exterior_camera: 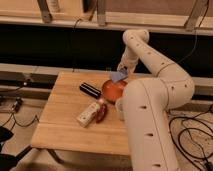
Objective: Place the white sponge in the ceramic bowl
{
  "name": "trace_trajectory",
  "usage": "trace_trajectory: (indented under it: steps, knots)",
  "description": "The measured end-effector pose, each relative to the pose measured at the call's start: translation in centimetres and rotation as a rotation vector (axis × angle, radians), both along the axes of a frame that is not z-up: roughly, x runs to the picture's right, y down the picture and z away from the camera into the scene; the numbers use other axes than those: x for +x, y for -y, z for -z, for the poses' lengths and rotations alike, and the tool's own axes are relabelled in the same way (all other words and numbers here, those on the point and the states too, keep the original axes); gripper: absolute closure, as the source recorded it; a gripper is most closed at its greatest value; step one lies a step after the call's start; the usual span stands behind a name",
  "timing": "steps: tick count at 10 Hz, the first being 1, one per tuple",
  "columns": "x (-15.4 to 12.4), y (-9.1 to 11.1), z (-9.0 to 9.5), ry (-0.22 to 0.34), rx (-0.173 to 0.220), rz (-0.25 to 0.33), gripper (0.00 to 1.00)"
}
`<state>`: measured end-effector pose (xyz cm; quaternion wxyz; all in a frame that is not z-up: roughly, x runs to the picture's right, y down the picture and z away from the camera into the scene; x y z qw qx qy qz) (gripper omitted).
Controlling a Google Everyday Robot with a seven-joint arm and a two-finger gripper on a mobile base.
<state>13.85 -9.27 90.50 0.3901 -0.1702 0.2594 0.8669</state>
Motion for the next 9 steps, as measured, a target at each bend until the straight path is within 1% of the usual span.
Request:
trace_trajectory:
  steps: [1,3,5,7,8,9]
  knots:
    - [-0.3,0.05,-0.06,0.003,0.001,0.003,0.8]
    - [-0.27,0.06,-0.06,0.002,0.002,0.002,0.63]
    - [-0.28,0.07,-0.05,0.003,0.002,0.002,0.4]
    - [-0.26,0.05,-0.06,0.003,0.001,0.002,0.24]
    - [-0.23,0.03,-0.07,0.002,0.001,0.002,0.2]
    - [-0.22,0.04,-0.06,0.002,0.001,0.001,0.2]
